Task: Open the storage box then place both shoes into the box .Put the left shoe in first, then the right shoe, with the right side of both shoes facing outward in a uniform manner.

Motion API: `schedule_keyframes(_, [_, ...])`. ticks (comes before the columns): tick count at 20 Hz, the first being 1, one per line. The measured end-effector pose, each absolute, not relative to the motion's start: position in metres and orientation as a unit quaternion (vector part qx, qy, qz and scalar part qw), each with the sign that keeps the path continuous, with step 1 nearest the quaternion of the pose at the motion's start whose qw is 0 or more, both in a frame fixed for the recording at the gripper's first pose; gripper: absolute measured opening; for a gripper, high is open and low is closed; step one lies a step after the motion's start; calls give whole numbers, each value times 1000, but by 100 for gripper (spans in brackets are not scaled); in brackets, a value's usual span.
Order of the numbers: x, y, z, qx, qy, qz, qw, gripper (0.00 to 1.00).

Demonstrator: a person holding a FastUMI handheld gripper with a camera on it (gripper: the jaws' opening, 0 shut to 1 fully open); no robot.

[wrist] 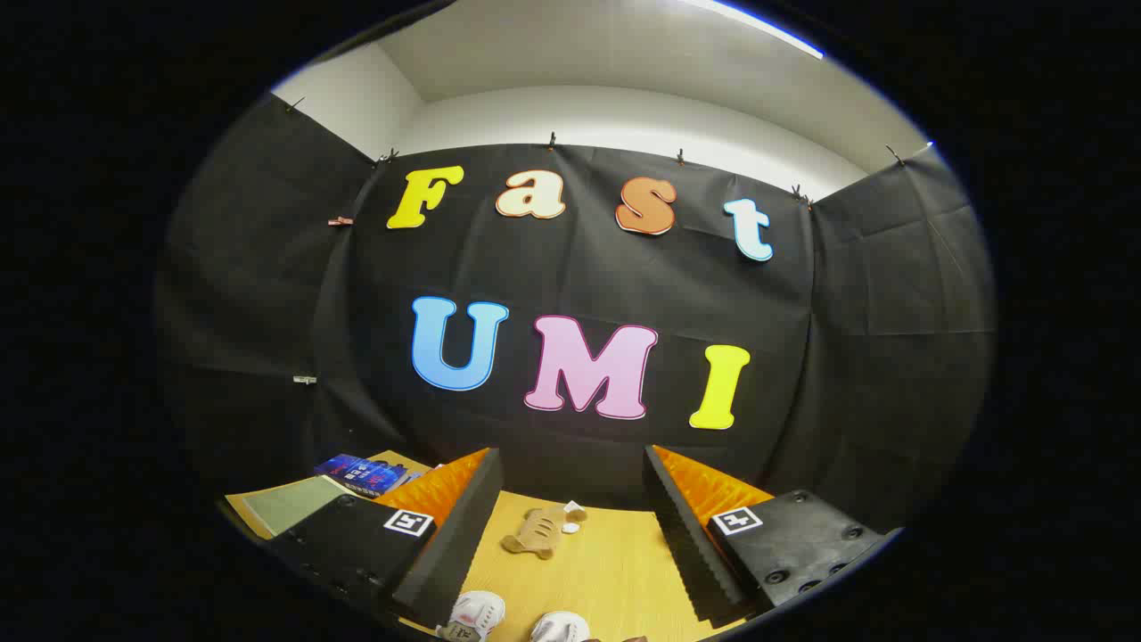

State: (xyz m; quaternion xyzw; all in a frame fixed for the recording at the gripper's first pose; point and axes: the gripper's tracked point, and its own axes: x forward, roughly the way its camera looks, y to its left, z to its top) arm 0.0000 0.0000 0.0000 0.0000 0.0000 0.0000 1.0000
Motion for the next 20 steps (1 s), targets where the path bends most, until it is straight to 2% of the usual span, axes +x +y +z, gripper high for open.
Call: schedule_keyframes(20, [2, 43, -1, 13, 12, 49, 999, 97])
